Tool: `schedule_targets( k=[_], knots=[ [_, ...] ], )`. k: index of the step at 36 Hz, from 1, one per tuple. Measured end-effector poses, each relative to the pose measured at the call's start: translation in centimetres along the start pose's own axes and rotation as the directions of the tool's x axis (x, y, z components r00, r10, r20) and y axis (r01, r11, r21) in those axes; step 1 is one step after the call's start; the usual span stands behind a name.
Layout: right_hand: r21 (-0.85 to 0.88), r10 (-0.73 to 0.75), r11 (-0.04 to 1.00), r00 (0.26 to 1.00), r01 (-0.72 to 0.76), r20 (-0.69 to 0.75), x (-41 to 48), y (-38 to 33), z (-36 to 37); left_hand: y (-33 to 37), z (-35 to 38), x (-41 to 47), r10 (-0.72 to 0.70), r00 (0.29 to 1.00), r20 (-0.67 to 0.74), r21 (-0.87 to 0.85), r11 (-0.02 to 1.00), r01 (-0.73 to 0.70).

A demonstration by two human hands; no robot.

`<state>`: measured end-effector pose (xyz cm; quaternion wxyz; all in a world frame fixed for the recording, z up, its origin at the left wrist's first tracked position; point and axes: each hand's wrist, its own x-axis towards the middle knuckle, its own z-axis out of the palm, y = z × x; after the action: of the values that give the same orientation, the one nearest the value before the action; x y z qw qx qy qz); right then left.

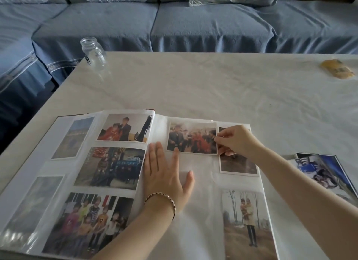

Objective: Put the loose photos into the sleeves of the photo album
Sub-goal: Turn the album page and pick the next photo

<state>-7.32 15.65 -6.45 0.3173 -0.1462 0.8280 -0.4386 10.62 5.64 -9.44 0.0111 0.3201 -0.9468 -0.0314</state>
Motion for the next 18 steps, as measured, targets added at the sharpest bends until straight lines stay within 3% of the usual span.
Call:
schedule_targets(
  k=[10,18],
  knots=[
    [0.163,0.1,0.981,0.994,-0.104,0.033,0.1,-1.3,1.0,-0.1,0.6,0.0,0.027,1.0,0.005,-0.029,0.999,-0.027],
    [0.096,0.087,0.99,0.988,-0.1,0.127,0.8,-2.6,1.8,0.0,0.3,0.1,0.021,1.0,0.024,-0.019,1.0,-0.02]
  ],
)
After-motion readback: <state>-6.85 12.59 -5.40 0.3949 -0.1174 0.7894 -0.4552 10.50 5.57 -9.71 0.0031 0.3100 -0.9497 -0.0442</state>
